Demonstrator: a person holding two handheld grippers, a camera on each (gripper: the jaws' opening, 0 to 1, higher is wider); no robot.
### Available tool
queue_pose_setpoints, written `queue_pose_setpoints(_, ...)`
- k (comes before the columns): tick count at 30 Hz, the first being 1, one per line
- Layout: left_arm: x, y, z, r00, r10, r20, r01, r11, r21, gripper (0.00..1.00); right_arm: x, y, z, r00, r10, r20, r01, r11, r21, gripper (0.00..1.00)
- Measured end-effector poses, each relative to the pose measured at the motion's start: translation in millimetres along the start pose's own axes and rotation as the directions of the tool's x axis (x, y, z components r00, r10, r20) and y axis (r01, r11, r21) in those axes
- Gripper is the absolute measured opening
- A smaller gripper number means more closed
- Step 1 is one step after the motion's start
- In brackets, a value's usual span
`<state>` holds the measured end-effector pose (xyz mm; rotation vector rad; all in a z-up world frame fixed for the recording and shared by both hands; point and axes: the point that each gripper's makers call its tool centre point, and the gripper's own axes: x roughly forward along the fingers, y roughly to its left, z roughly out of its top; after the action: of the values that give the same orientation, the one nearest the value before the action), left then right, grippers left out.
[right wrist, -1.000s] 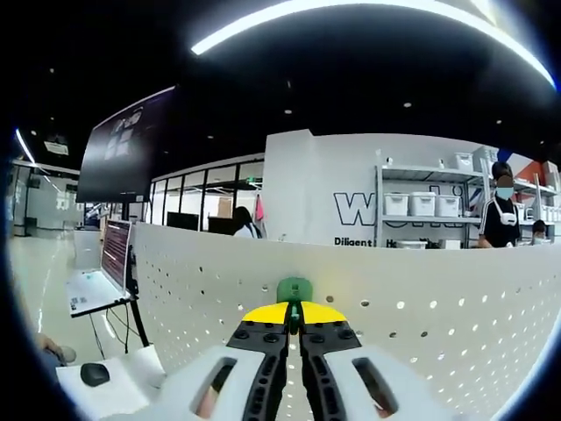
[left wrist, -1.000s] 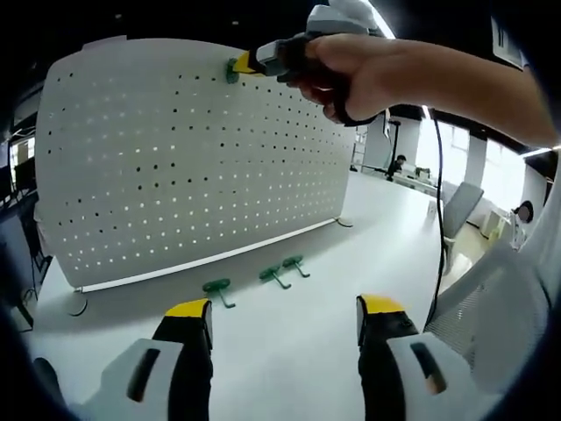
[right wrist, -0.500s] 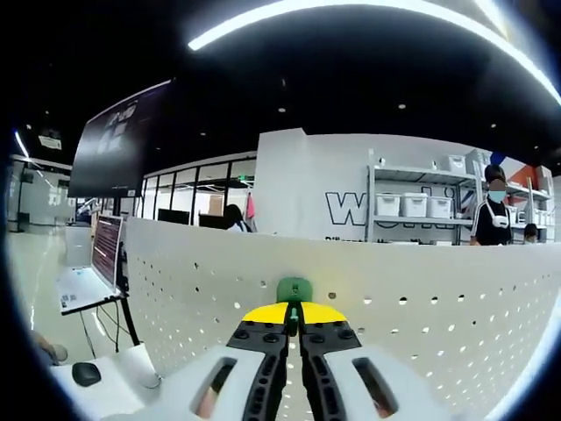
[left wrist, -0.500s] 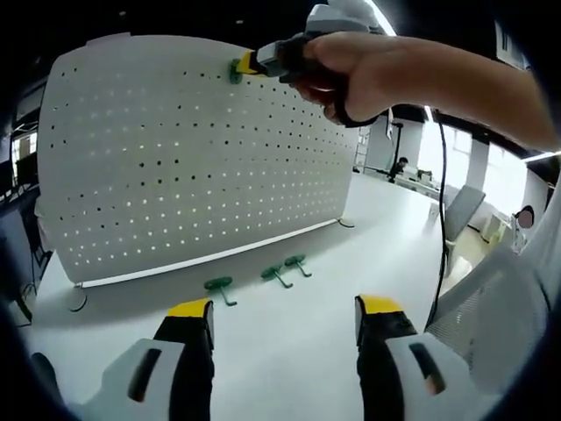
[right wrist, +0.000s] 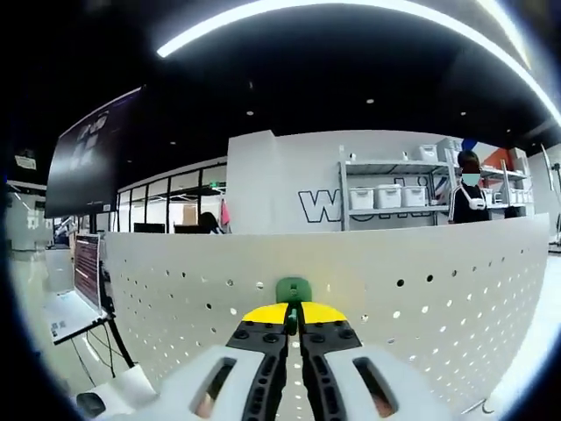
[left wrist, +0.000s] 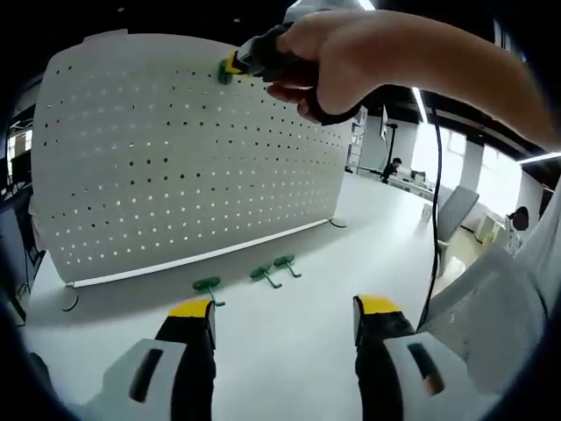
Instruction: Insert the hook assembly into the mounting plate slot until the hook locks in place.
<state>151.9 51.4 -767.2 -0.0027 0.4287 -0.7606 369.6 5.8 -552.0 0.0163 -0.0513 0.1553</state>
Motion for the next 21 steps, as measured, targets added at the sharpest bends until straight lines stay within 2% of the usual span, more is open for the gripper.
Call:
queue_pose_setpoints(2,0.0,0.6,-0.3,1.000,0.000,-0.001,0.000,1.000,-0.002,0.65,1.0,1.6,-4.1,0.999,0.003,-0.035,-0.005,0.998,-0.067,0.03)
queue_pose_setpoints(4,-0.2,1.3,0.1,1.000,0.001,0.001,-0.001,1.000,-0.004,0.65,0.0,1.7,-2.8,1.000,-0.024,-0.018,0.023,0.999,-0.031,0.03)
queue_pose_setpoints(7,-0.8,1.2,0.7,1.000,0.001,0.003,-0.001,1.000,-0.004,0.65,0.0,1.3,-2.3,1.000,-0.025,-0.019,0.024,0.999,-0.043,0.03)
queue_pose_setpoints(9,-0.8,0.6,0.8,1.000,-0.001,0.004,0.001,1.000,-0.003,0.65,-0.6,-0.3,-2.3,1.000,-0.022,-0.009,0.022,1.000,-0.001,0.03)
queue_pose_setpoints(11,-0.1,0.6,0.8,1.000,-0.001,0.004,0.001,1.000,-0.002,0.65,-1.4,1.3,-2.5,1.000,-0.023,-0.012,0.023,0.999,-0.028,0.03)
queue_pose_setpoints(21,-1.0,-0.4,-0.5,1.000,-0.001,0.001,0.001,1.000,-0.003,0.65,-4.2,0.9,-2.1,1.000,0.004,-0.020,-0.005,1.000,-0.012,0.04)
